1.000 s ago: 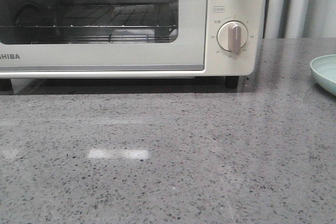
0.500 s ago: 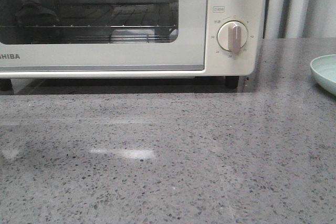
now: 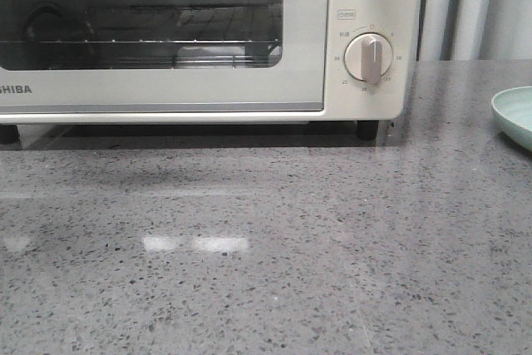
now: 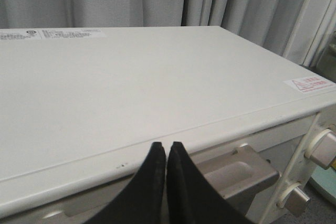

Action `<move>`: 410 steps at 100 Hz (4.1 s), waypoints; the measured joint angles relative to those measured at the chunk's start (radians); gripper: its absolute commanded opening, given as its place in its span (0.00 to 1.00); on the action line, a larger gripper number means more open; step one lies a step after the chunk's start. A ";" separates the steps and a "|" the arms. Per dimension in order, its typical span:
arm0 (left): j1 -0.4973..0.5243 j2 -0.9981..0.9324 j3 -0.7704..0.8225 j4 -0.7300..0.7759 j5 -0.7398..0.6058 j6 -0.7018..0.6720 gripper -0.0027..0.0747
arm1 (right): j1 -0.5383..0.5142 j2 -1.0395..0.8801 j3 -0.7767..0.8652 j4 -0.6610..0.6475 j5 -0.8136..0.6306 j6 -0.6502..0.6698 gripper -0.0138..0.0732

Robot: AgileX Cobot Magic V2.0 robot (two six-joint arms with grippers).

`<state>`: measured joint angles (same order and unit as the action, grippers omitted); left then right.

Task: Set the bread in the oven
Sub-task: 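Pull the oven door handle down with the left gripper to open it, then lower the right gripper over the bread roll on the blue plate, then close the right gripper on the bread roll and lift it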

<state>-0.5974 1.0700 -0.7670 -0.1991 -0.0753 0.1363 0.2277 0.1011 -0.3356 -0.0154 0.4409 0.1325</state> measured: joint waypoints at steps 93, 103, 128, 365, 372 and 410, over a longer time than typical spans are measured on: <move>-0.012 -0.361 0.260 -0.182 0.189 0.000 0.01 | 0.000 0.000 0.000 0.000 -0.041 0.000 0.07; -0.012 -0.470 0.281 -0.206 0.279 0.000 0.01 | 0.000 0.000 0.000 0.000 -0.041 -0.002 0.07; -0.012 -0.715 0.278 -0.213 0.334 0.002 0.01 | 0.000 0.011 0.000 -0.010 -0.041 -0.003 0.07; -0.012 -0.826 0.207 -0.016 0.360 0.011 0.01 | -0.188 1.201 -0.557 -0.321 0.353 0.109 0.08; -0.012 -0.826 0.205 -0.016 0.360 0.011 0.01 | -0.188 1.177 -0.557 -0.321 0.360 0.109 0.08; -0.012 -0.826 0.201 -0.016 0.346 0.011 0.01 | -0.188 0.787 -0.557 -0.185 0.571 -0.038 0.08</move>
<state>-0.6094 0.2436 -0.5655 -0.2148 0.2706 0.1471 0.0400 0.8880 -0.8931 -0.2002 1.0116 0.0940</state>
